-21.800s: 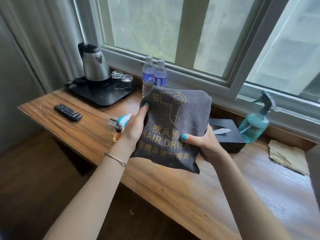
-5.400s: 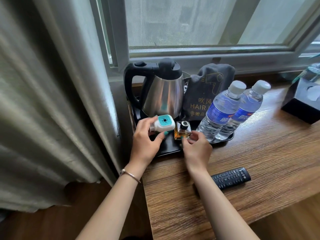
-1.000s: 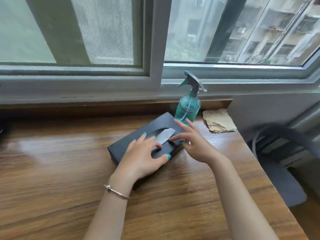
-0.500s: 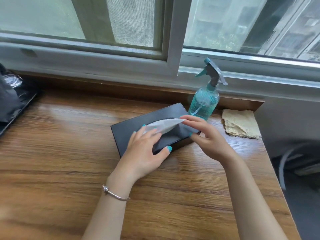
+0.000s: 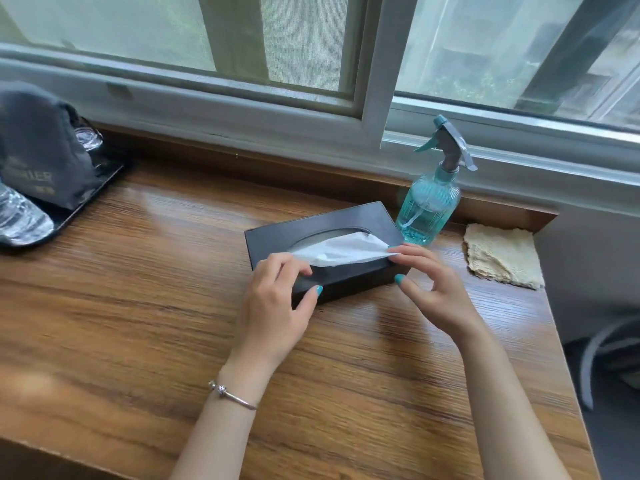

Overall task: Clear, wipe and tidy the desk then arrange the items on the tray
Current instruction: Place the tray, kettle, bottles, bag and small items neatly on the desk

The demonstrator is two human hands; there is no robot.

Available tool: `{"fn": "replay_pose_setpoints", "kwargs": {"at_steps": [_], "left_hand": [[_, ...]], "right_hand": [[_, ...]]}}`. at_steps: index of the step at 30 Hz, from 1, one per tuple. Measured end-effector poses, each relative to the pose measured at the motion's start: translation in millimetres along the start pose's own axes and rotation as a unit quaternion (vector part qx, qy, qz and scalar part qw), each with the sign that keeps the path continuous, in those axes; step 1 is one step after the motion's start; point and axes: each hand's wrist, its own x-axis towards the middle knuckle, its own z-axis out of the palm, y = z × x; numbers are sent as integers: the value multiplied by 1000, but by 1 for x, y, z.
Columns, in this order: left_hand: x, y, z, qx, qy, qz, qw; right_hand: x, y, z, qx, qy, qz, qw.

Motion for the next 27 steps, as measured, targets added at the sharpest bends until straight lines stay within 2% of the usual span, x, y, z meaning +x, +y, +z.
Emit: {"fn": "replay_pose_setpoints", "kwargs": {"at_steps": [4, 15, 19, 23, 27], "left_hand": [[14, -7, 8, 30, -13, -9, 999], [19, -14, 14, 18, 13, -11, 1000], [19, -16, 15, 34, 32, 12, 999], [5, -18, 14, 25, 52, 67, 996], [-18, -31, 16, 21, 11, 94, 995]], "right_hand": [[0, -1, -1, 9, 2, 9, 1000], [-1, -7, -2, -11, -6, 9, 1000], [0, -6, -1, -18, -10, 12, 1000], [0, -2, -1, -22, -20, 6, 1000], [-2, 3, 0, -20, -5, -23, 1000]]}}
